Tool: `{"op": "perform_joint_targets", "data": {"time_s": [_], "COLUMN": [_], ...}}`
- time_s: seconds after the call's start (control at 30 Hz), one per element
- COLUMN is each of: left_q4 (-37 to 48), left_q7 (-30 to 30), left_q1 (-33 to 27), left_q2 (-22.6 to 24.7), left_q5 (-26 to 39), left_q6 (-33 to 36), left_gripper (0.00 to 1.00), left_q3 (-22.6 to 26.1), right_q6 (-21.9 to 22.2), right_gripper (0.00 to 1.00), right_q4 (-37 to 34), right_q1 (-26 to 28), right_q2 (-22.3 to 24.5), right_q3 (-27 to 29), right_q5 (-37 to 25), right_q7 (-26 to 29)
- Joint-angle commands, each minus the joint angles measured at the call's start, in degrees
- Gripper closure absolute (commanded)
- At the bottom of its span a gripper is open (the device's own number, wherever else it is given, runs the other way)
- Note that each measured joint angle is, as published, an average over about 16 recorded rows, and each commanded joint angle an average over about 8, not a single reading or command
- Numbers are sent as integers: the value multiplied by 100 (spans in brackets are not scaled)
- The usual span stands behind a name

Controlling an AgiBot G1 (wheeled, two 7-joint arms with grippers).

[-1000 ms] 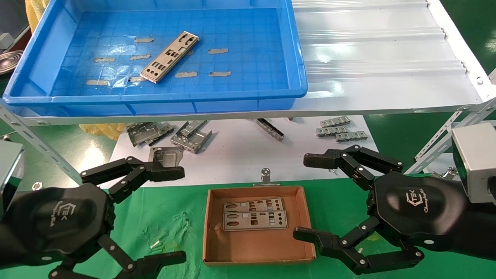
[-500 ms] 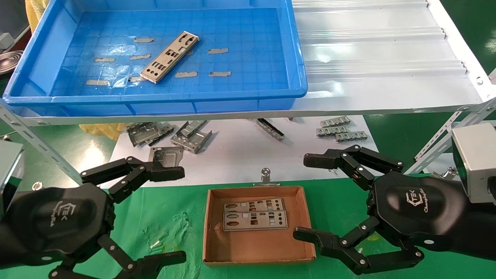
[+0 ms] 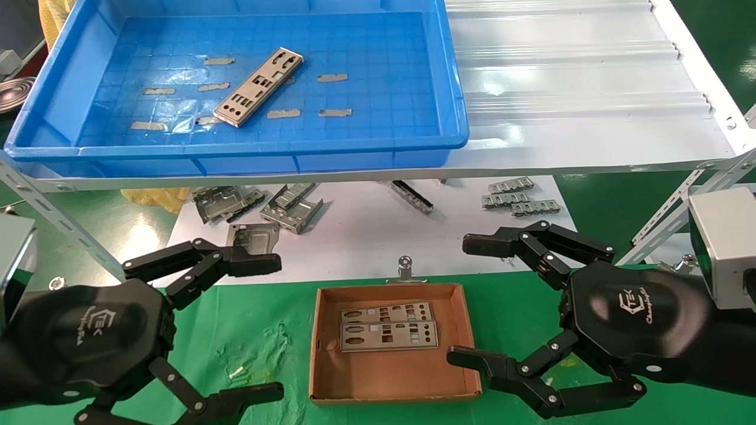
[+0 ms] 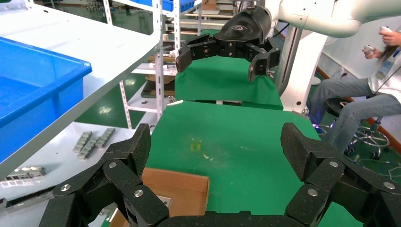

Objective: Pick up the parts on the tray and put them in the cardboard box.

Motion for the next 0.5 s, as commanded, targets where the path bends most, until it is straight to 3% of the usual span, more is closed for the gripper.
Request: {"op": "perform_joint_targets", "data": {"time_s": [0.03, 0.5], "left_q4": [0, 0], "left_q7": [0, 0], "left_q1": [0, 0], "left_q2": [0, 0], "left_q5": [0, 0], "left_q6": [0, 0], "left_gripper": [0, 0], "left_q3": [0, 0], "right_q6": [0, 0], "right_gripper": [0, 0], "right_q4": [0, 0], "right_q1": [0, 0], "right_q2": [0, 0], "right_q3": [0, 0], "right_q5": [0, 0], "right_q7": [0, 0]}}
